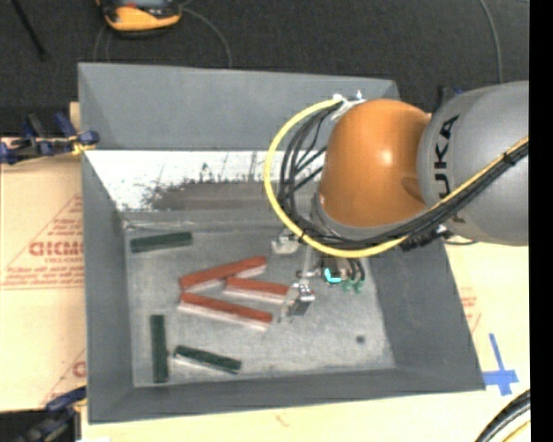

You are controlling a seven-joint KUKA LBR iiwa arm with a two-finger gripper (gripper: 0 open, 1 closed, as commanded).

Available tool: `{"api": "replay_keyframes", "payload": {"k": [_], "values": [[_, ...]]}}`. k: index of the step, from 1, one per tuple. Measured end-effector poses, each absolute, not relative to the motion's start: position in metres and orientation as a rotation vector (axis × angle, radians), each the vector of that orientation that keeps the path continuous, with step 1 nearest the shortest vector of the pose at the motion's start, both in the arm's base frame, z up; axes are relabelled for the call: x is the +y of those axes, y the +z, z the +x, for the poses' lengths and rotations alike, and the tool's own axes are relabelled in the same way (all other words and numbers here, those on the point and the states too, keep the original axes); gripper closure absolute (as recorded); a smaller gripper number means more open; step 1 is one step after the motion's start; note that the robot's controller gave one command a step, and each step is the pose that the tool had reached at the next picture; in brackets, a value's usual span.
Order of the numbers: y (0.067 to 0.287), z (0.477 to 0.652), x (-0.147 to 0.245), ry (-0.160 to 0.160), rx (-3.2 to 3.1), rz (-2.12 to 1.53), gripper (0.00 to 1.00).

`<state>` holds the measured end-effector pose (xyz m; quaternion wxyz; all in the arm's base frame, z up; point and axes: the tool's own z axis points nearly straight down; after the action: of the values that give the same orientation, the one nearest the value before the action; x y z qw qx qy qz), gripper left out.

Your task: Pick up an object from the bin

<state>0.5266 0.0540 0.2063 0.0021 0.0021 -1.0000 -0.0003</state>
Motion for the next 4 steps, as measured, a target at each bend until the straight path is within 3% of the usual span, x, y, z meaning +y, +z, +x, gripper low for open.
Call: {"api": "replay_keyframes", "payload": {"k": [1,2,3,4], "values": [[0.21,0.528,0.054,-0.002,-3.145,0.005,0.0],[0.167,0.55,0.044,0.0,-3.149,0.115,0.0],[0.079,0.549,0.017,-0.002,-3.123,0.353,1.0],[0.079,0.549,0.017,-0.002,-3.123,0.352,1.0]]}}
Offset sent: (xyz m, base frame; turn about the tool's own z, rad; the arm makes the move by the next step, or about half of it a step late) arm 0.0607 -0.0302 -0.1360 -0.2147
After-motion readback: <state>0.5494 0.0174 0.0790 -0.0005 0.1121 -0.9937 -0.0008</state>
